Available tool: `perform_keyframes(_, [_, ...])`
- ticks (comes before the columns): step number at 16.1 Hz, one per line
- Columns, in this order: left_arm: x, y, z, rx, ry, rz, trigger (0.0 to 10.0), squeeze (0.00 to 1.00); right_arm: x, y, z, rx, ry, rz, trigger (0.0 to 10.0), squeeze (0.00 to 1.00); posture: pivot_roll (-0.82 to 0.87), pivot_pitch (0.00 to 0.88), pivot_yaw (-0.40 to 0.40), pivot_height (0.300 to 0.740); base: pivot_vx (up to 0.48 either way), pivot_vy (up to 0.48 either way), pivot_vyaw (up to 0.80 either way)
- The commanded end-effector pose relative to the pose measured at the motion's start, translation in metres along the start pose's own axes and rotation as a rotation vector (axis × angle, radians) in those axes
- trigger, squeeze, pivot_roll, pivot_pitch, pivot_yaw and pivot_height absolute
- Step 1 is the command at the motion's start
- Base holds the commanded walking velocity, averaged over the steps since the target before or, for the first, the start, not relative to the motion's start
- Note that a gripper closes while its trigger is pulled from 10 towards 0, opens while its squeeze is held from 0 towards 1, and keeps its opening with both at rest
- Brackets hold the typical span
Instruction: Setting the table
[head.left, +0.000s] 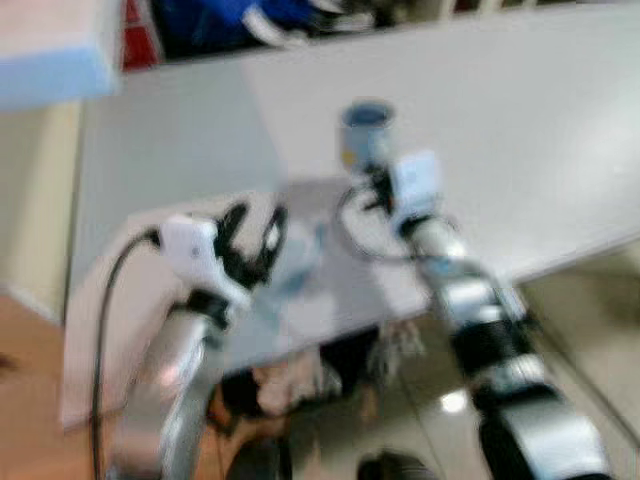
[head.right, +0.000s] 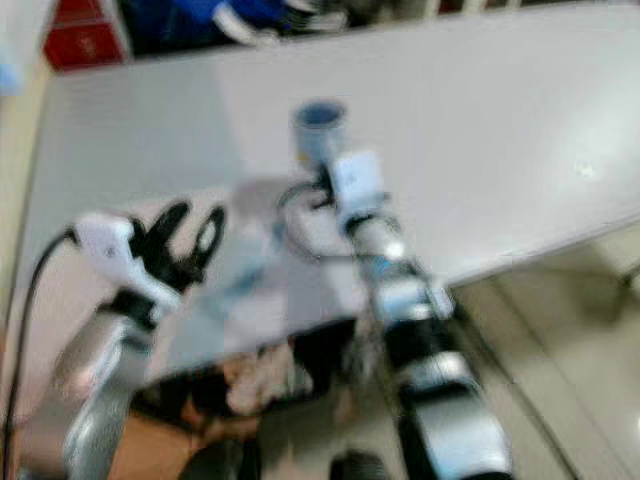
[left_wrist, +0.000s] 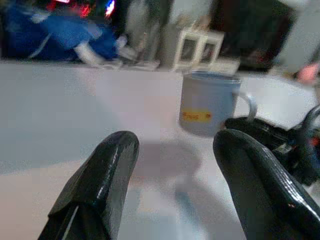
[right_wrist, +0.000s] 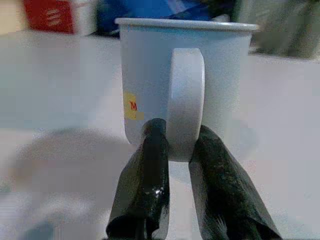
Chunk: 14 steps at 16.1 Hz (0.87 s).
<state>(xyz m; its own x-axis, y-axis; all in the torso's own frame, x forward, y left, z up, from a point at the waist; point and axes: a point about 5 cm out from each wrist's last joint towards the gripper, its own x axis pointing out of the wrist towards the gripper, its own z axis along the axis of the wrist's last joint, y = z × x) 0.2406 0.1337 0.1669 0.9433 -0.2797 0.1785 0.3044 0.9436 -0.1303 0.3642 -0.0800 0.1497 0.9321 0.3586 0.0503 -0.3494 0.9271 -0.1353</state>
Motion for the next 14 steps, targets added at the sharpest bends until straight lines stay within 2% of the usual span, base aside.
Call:
perform_keyframes(1, [-0.003,-0.007,0.003,0.001,-0.001,-0.01,10.0,0.0,0.0,-0.011,-0.005,-0.002,0.015,-0.039,10.0,0.0,-0.05,0.214,0.016,0.74,0.0,0.0,0.0])
perform_keyframes(3, [-0.01,-0.011,0.005,0.001,0.01,-0.007,10.0,0.0,0.003,-0.011,-0.004,0.04,-0.007,-0.047,10.0,0.0,-0.04,0.234,0.018,0.74,0.0,0.0,0.0])
perform_keyframes(5, [-0.018,-0.012,0.008,-0.001,0.016,0.005,10.0,0.0,0.009,-0.018,0.008,0.091,-0.076,-0.114,10.0,0.0,-0.01,0.263,0.022,0.74,0.0,0.0,0.0])
perform_keyframes(7, [-0.028,-0.013,0.011,-0.003,0.031,0.022,10.0,0.0,0.018,-0.022,0.022,0.092,-0.11,-0.144,10.0,0.0,0.01,0.289,0.02,0.74,0.0,0.0,0.0])
perform_keyframes(9, [-0.035,-0.015,0.015,-0.004,0.041,0.037,10.0,0.0,0.024,-0.021,0.026,0.08,-0.096,-0.137,10.0,0.0,0.03,0.316,0.021,0.74,0.0,0.0,0.0])
perform_keyframes(11, [-0.039,-0.018,0.018,-0.006,0.047,0.043,10.0,0.0,0.026,-0.018,0.021,0.07,-0.055,-0.124,10.0,0.61,0.05,0.335,0.021,0.74,0.0,0.0,0.0])
perform_keyframes(12, [-0.041,-0.019,0.019,-0.007,0.05,0.046,10.0,0.0,0.028,-0.015,0.02,0.061,-0.041,-0.114,10.0,0.96,0.05,0.343,0.021,0.74,0.0,0.0,0.0])
perform_keyframes(14, [-0.044,-0.021,0.022,-0.008,0.055,0.049,10.0,0.0,0.03,-0.013,0.022,0.041,-0.045,-0.108,10.0,1.0,0.06,0.353,0.023,0.74,0.0,0.0,0.0])
